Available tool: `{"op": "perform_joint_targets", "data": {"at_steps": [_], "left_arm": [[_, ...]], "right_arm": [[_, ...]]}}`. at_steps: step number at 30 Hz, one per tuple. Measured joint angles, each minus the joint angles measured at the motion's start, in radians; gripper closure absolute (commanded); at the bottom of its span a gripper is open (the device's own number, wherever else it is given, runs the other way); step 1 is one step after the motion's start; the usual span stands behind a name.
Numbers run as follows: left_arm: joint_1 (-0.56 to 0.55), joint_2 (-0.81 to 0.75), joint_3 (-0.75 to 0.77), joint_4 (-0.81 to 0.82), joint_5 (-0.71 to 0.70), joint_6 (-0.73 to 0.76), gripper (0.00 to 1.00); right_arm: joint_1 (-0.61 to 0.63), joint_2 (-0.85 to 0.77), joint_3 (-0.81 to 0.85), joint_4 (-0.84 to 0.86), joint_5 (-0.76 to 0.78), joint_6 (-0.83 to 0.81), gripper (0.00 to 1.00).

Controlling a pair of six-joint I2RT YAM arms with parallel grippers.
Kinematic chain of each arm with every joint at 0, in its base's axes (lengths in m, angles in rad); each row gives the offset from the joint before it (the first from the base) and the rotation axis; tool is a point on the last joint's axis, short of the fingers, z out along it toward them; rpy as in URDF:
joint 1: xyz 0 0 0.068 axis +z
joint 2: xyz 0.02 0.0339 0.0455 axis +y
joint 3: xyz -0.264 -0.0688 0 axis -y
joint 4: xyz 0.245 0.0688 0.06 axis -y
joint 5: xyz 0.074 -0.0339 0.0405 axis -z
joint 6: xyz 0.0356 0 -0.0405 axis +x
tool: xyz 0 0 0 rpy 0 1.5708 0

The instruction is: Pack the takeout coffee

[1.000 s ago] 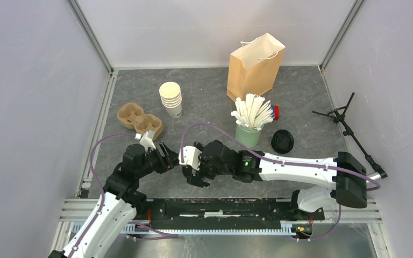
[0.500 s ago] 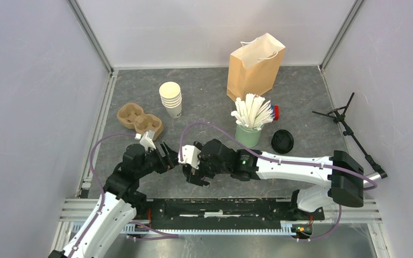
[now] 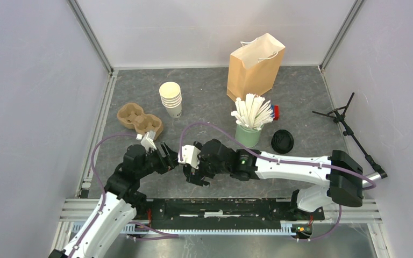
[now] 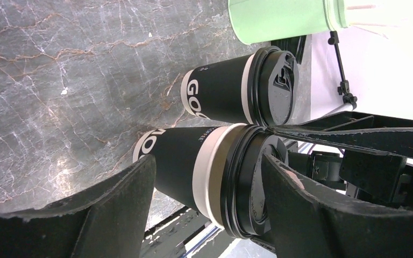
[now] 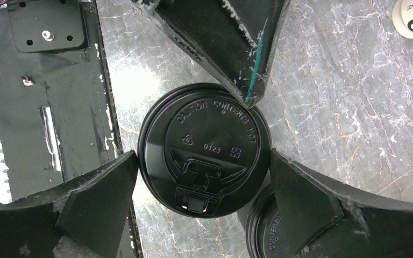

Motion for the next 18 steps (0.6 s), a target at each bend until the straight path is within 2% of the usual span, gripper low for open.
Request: {"op": "perform_joint_targets", "data": {"at_steps": [4,11,15,18], "left_arm": [[0.000,-0.001,-0.026,0.019,0.009,-0.012,0.24],[0.000,-0.001,-0.035,0.030,0.013,-0.015,0.16],[-0.001,-0.001,-0.035,0.039,0.028,-0.014,0.16],[-0.002,-0.006,-0.035,0.042,0.030,-0.014,0.21]], "right_arm": [[-0.001,0.005,0.000,0.006,0.000,0.000,0.02],[-0.005,0.026,-0.006,0.011,0.000,0.000,0.02],[-0.006,0.031,-0.006,0.017,0.000,0.000,0.02],[-0.006,0.031,-0.006,0.024,0.000,0.000,0.02]]}}
